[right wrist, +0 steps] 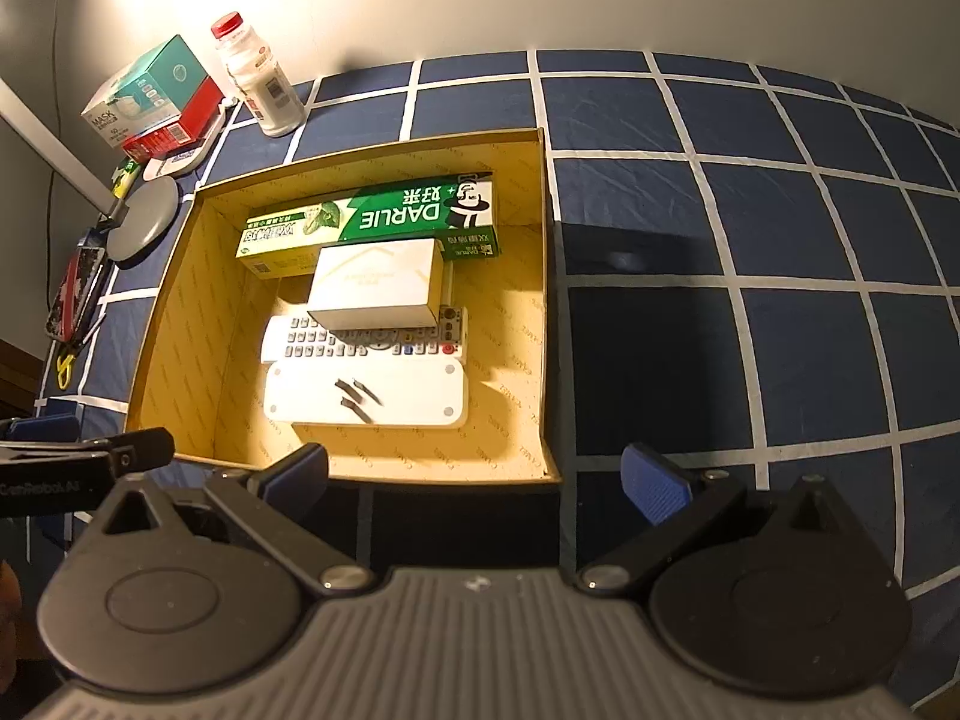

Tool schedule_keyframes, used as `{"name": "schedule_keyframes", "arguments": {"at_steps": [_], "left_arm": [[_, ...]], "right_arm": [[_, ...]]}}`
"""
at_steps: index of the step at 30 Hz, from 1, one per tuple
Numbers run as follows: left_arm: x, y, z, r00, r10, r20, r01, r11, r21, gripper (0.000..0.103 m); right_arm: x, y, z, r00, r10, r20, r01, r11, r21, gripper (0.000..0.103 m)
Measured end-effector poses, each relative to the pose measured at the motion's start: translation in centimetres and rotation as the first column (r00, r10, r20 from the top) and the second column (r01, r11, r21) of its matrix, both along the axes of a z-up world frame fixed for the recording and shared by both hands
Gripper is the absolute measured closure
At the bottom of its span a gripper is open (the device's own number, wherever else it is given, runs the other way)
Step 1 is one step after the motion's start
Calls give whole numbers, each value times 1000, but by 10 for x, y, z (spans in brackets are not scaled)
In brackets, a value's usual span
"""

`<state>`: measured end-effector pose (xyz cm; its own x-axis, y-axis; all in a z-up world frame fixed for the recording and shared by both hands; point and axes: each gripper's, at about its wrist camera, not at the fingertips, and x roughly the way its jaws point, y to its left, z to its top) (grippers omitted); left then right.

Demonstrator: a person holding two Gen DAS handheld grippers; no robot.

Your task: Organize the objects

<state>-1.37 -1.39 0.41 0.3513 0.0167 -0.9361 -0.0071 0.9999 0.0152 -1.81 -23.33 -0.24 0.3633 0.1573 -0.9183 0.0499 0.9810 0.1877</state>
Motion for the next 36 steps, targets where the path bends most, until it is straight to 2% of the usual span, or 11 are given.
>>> {"name": "schedule_keyframes", "arguments": {"at_steps": [10,36], "left_arm": [[-6,7,0,1000,8,16,-8,999,34,0],[5,7,3,1000,-2,23,1,1000,26,0]], "right_arm": [[-4,4,0,1000,-5,4,5,1000,-7,0],[8,5,-2,1000,-6,5,6,1000,-8,0]]}}
